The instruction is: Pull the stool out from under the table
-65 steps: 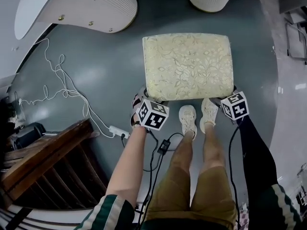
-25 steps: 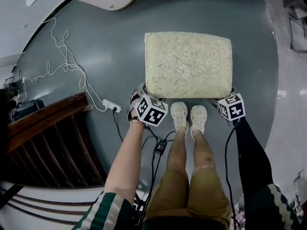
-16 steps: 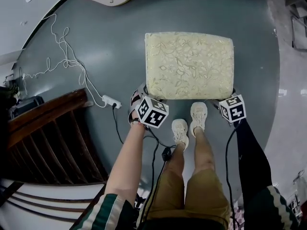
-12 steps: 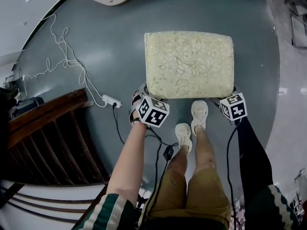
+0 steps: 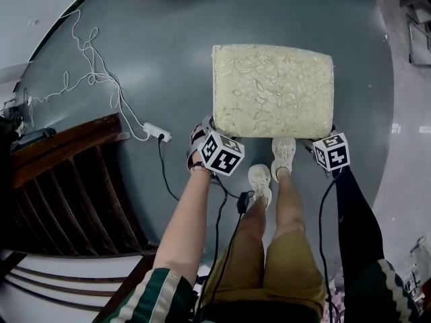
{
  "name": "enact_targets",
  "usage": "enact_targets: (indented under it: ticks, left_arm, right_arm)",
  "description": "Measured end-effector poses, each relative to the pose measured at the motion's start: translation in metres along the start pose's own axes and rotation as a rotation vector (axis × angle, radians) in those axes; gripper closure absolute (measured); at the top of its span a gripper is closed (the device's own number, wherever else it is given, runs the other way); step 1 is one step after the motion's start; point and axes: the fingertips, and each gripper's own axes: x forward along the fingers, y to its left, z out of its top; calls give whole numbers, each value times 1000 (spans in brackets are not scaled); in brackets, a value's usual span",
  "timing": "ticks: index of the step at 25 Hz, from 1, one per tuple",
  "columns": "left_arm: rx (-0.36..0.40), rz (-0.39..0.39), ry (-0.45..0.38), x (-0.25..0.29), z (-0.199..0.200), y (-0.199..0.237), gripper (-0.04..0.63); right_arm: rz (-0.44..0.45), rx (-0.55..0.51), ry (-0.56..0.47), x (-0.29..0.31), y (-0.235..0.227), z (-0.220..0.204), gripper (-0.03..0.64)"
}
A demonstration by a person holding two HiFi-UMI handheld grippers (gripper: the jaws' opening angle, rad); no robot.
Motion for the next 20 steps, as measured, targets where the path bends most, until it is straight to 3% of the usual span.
enact_targets:
  ticks: [6,20]
  left_arm:
    - [-26,-42,47,-1,-4,-5,186]
    - [-44,-56,51,-4,-5,-8,192]
  right_arm:
    - [30,10,71,-3,1,-4,115]
    - [28,-8,123,-8,-2,-3,117]
